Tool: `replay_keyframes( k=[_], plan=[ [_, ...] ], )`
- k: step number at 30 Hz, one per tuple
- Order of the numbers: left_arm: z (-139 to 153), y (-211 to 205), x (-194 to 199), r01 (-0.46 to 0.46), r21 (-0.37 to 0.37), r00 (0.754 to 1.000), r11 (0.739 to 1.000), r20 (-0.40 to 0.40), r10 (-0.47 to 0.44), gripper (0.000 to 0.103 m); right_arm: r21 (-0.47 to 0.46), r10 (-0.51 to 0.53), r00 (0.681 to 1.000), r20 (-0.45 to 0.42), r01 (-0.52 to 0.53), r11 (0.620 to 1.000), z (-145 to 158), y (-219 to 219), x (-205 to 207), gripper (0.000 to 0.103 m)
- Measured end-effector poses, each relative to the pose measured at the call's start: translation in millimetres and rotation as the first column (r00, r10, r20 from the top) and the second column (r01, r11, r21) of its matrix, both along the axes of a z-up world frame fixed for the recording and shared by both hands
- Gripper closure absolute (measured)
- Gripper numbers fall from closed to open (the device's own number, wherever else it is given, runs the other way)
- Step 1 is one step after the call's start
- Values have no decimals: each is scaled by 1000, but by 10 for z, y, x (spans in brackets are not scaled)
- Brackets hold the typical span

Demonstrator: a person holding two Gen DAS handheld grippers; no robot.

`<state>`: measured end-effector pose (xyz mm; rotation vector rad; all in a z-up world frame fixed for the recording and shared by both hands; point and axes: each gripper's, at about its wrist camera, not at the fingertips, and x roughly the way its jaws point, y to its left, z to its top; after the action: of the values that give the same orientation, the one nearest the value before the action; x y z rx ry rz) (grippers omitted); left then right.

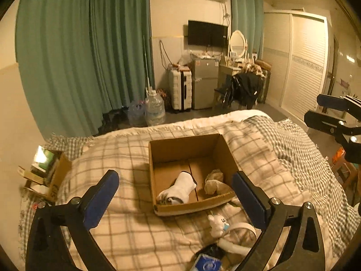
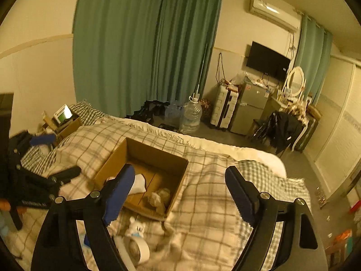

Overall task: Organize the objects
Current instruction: 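Reach the left tool to the blue tissue pack and the right tool to the white tube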

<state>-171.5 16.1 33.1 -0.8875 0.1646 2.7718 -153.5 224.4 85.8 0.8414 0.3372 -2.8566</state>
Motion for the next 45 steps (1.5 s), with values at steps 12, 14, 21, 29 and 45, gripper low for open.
replay_keyframes(
  k=[12,14,21,29,45],
  plan=[
    [-488,-219,753,-70,19,997,997,28,69,0,11,-9,998,57,8,1000,-625,-66,786,21],
    [-667,-212,836,-95,30,994,995,50,93,0,6,-3,996,91,2,1000,-834,-71,808,21],
    [-1315,-30,912,-114,11,983,993,147,111,0,-2,6,974,228,-6,1000,-1698,-146,723,21],
    [-1913,116,773,-70,-57,956,996,281,83,0,-7,14,946,325,-12,1000,-2249,-194,487,21],
    [-2151,194,675,-14,-39,938,999,347,27,38,56,86,895,437,-122,991,-2659,-474,498,76]
  ],
)
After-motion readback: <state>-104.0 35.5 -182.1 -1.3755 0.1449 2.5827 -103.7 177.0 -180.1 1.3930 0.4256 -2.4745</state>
